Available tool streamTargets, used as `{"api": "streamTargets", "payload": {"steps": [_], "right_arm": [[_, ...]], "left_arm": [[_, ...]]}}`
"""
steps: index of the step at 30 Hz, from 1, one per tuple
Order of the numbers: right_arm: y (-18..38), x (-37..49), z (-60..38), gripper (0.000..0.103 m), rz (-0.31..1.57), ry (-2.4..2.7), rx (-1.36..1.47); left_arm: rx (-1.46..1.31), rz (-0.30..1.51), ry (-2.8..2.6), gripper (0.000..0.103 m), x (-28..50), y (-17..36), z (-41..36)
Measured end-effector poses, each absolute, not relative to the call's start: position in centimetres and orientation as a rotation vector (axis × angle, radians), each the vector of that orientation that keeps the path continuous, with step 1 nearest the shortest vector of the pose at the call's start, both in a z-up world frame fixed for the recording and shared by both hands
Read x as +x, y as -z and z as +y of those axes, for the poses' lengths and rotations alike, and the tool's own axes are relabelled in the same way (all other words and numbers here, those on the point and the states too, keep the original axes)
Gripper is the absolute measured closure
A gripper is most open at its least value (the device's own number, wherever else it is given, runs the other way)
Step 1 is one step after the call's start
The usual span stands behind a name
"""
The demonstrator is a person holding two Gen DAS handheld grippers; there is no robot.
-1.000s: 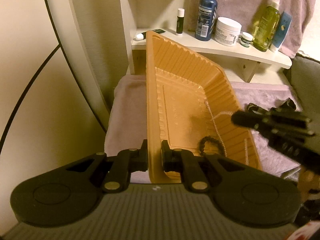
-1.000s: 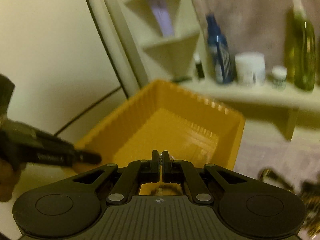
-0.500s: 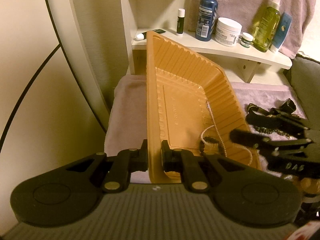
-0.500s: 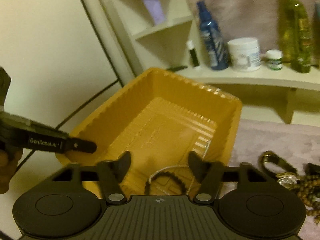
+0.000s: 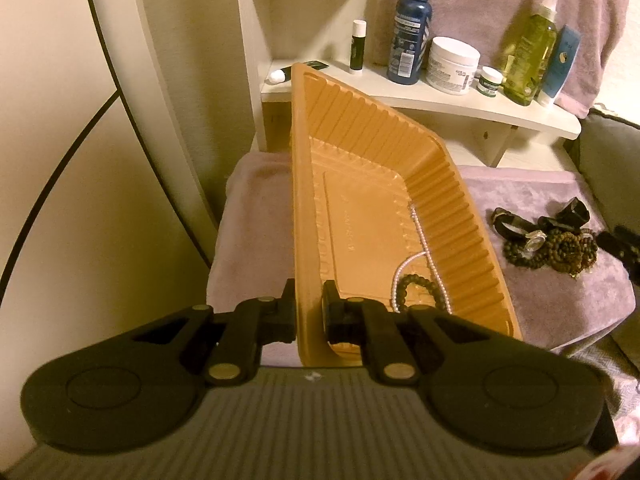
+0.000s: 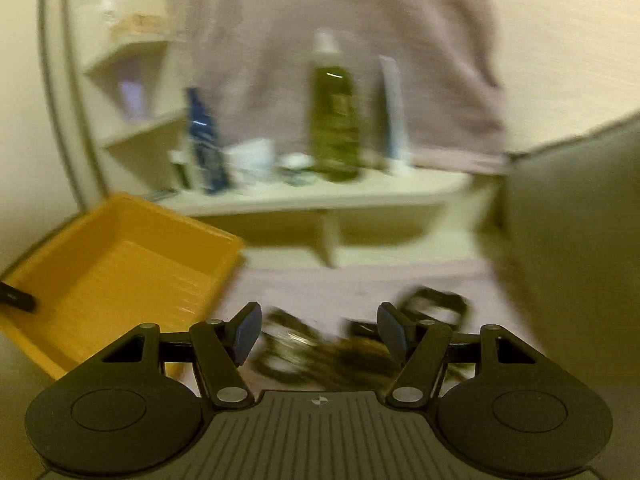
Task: Organize jewelry
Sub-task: 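Grasp a small beaded chain from the pile with the right gripper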
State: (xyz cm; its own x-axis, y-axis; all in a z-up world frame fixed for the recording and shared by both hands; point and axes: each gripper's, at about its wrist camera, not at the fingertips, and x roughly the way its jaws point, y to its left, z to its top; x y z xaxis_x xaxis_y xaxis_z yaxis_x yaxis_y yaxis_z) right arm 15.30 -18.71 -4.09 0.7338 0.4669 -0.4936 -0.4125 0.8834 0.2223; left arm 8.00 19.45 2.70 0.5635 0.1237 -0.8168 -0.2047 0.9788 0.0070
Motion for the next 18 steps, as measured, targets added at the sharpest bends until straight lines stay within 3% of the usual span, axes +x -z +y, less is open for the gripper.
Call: {"api": "streamTargets", "payload": {"steps": [12,14,18], "right_arm": [[8.0,15.2,-20.7,0.040,0.666,-0.412,0.080],[8.2,15.5,-20.4,0.050,0.671,-0.411,0.071],[8.8,16.2,-19.6,0.057,0.683,-0.415,0.053]], "left_arm": [[-0.084,0.956,-0.198,0.092,8.0,-2.7,19.3],[-0.086,0.957,-0.200,0.092,8.0,-2.7,19.4],[-0.085,0.958,-0.202,0.092,8.0,-2.7,19.4]]}}
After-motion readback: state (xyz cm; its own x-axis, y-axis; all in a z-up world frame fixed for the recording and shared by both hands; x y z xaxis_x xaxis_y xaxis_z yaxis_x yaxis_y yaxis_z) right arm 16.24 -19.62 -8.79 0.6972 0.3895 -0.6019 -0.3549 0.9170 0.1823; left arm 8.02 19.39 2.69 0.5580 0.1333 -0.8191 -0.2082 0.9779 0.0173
